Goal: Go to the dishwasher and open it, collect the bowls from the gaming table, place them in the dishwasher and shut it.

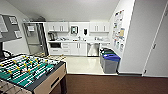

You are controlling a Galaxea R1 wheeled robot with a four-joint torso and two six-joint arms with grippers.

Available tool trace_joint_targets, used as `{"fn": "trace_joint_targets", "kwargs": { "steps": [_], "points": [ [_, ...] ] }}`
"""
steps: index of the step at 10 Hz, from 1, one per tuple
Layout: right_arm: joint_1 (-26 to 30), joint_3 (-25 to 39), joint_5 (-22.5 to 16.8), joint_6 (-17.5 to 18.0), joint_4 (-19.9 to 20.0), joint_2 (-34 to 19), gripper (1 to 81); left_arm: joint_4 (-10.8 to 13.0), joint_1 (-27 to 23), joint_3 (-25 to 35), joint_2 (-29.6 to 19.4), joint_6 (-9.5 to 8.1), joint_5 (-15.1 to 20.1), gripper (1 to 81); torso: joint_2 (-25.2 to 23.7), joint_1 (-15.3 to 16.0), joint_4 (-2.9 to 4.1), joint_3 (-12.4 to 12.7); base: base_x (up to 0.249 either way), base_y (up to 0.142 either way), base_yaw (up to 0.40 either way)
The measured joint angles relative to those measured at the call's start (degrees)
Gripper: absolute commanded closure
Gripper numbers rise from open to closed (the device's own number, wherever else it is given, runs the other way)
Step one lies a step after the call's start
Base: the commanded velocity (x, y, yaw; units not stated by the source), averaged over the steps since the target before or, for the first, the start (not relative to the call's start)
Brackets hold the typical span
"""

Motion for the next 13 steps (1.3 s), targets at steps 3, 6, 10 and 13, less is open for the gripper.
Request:
{"fn": "trace_joint_targets", "kwargs": {
  "steps": [3,6,10,13],
  "points": [
    [0.30,-0.18,0.07,0.00,0.00,0.28,1.0,0.00,0.00,0.00,0.05,0.00,0.00,1.0,0.00,0.02,0.00,0.00,0.141,0.000,0.000],
    [0.17,-0.20,0.02,0.00,0.00,0.30,1.0,0.00,-0.02,0.02,0.10,0.00,0.00,1.0,0.00,0.00,0.00,0.00,0.135,0.000,0.000],
    [0.17,-0.22,0.05,0.00,-0.02,0.35,1.0,0.00,0.00,0.02,0.18,0.00,0.00,1.0,0.00,0.00,0.00,0.00,0.142,0.000,0.000],
    [0.16,-0.22,0.02,0.00,-0.02,0.38,1.0,0.00,-0.02,0.02,0.18,0.00,0.00,1.0,0.00,0.00,0.00,0.00,0.149,0.000,0.000]
  ]
}}
